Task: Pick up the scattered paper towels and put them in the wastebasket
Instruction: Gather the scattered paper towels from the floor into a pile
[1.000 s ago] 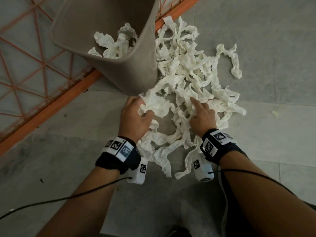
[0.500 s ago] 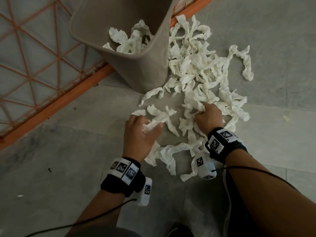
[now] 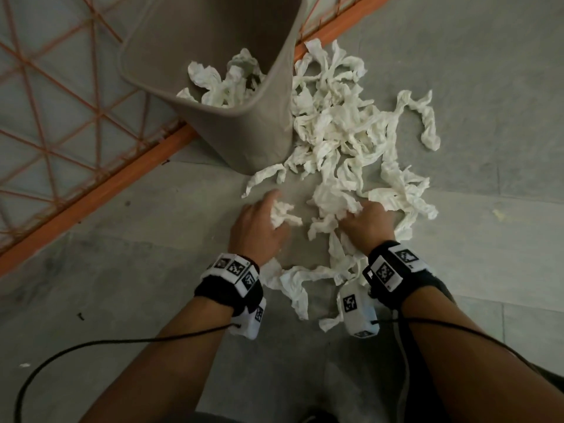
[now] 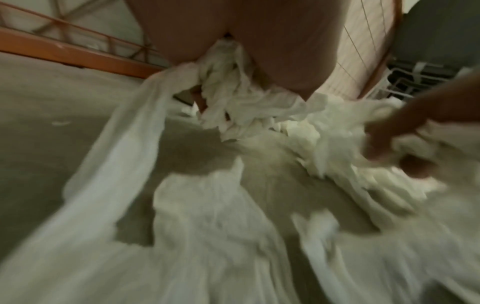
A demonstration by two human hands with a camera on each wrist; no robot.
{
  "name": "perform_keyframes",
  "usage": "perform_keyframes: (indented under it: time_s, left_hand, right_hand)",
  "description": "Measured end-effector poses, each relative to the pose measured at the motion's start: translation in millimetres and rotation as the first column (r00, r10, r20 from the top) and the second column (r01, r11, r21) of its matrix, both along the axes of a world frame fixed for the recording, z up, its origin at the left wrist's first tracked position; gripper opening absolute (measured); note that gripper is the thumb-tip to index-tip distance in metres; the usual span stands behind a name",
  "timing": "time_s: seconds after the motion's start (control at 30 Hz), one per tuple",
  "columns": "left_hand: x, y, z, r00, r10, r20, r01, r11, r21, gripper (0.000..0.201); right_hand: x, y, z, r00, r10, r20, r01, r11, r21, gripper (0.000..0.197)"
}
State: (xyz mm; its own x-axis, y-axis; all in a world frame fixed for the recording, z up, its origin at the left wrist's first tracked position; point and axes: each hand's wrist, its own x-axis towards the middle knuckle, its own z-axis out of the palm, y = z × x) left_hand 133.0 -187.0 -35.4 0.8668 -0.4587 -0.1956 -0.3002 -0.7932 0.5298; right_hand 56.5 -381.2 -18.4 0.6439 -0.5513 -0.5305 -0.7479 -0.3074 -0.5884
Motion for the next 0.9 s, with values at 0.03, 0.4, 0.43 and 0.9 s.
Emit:
perform_keyframes:
  time_s: [0.03,0.4,0.43,0.9]
  left_hand:
    - [8,0,3,0.998,0.06,-0.002,-0.06,0.998,0.0,0.061]
    - [54,-14,-4,0.945,0.315,-0.092,-0.307,0.947,0.092,0.024]
    - [52,-13,1,0.935,0.342,-0.091,-0.341,0.94,0.035,0.024]
    - [-62,45,50,0.997,0.022,-0.067,-0.027,0.998,-0.064,0.041]
  right_hand:
    - [-2,1,-1,0.999,0.001,0.033,-0.001,1.0,-0.001,0.018]
    - [-10,21,-20,0.925,0.326,0.193,-0.328,0.945,-0.023,0.052]
    - [-9,24,-22,0.918,0.371,0.139,-0.372,0.928,-0.021,0.053]
    - [7,17,-21,0.956,0.204,0.212,-0.187,0.978,-0.095,0.012]
